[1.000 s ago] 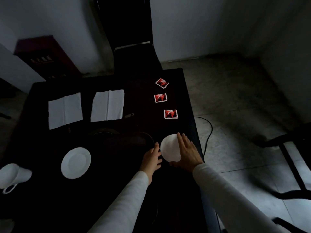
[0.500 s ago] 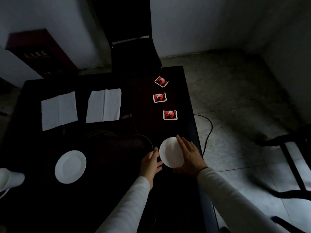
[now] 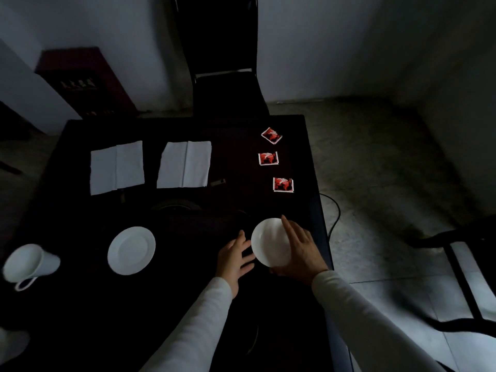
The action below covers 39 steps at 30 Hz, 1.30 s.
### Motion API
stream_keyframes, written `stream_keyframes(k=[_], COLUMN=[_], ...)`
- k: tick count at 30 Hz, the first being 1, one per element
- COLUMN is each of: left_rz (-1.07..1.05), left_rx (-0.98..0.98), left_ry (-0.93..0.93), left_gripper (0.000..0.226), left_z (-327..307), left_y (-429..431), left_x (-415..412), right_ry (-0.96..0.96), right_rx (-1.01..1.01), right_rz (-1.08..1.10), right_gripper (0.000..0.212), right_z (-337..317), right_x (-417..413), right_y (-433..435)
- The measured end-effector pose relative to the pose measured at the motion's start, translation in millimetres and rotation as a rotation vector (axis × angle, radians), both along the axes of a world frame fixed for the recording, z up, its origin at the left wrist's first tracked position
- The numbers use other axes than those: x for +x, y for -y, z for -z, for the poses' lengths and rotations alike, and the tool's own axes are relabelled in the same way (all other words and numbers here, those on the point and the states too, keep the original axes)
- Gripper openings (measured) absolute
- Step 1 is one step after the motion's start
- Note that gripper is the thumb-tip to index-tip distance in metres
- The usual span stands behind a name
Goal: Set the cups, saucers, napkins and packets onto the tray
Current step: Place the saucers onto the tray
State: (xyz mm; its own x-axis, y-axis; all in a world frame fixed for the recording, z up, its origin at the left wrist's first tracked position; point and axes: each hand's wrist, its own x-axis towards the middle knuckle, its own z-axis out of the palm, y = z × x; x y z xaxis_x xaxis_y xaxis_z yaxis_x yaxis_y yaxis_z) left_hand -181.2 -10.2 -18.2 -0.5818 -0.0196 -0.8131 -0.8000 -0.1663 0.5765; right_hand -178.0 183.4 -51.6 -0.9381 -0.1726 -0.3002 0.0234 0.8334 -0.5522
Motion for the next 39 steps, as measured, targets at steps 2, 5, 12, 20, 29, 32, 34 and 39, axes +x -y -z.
stream_keyframes(k=[2,5,12,20,29,32,34,39], left_rz=[-0.013,-0.036,-0.082,-0.123,-0.158,-0.165,-0.165,-0.163], left_rx=[0.004,0.012,0.017,-0.009,-0.060,-0.072,-0.072,-0.056], left_ry=[-0.014,-0.031,-0.044,-0.025,0.002,0.011,0.017,0.032], left_gripper=[0.057,0.057,0.057,0.055,0.052,0.052,0.053,0.052], left_z=[-3.0,-7.7,-12.1,-5.4,9.5,16.6,19.6,23.8], left_y=[10.5,25.9,65.5,107.1,141.8,149.5,152.0,153.8], left_x=[4.4,10.7,23.8,30.2,25.2,21.7,20.8,18.4], right_ry=[-0.009,-0.013,-0.020,0.007,0.046,0.049,0.060,0.080], right_rx=[0.002,0.004,0.032,0.040,0.031,0.034,0.029,0.045], right_rz=[-0.021,-0.037,-0.085,-0.123,-0.157,-0.166,-0.163,-0.159], right_gripper=[0.142,0.143,0.142,0.143,0.143,0.143,0.143,0.145], right_z=[-5.0,-12.4,-18.7,-11.5,-4.2,-0.5,1.9,9.1], right_x=[1.2,2.1,5.1,3.1,-5.0,-9.7,-11.7,-15.5], right_y=[7.9,20.0,58.4,102.5,141.0,149.7,153.5,158.6])
